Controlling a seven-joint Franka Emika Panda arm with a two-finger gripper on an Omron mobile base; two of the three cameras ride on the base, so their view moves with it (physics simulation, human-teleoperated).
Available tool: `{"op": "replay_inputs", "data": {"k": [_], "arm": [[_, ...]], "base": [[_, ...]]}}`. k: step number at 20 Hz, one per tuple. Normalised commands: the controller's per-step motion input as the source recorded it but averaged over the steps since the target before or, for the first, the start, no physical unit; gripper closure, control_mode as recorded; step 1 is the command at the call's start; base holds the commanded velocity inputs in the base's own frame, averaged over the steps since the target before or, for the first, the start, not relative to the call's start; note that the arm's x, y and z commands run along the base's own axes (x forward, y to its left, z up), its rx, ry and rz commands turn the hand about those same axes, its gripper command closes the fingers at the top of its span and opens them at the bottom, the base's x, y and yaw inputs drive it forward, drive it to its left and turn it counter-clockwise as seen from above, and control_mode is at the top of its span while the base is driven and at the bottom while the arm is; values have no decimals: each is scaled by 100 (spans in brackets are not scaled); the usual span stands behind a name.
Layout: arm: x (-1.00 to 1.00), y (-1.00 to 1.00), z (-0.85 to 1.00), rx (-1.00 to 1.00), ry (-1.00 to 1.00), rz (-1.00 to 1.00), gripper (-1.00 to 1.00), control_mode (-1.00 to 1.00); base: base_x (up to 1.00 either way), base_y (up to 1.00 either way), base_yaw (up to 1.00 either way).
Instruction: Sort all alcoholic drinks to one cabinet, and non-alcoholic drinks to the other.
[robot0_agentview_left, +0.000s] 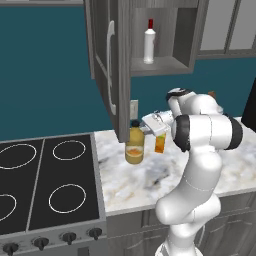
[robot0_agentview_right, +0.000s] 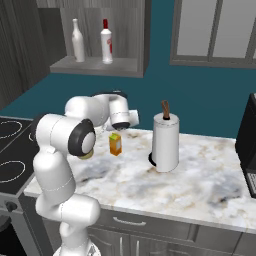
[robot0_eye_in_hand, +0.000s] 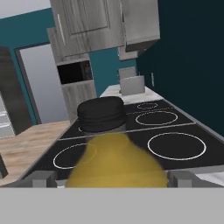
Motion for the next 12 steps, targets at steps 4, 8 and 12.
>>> {"op": "replay_inputs", "data": {"k": [4,8,12], "arm": [[0,12,7,0,0,0,-100,-100],[0,16,15,0,0,0,-100,-100],[0,17,7,0,0,0,-100,-100]], "base": [[0,0,0],[0,0,0],[0,0,0]]}}
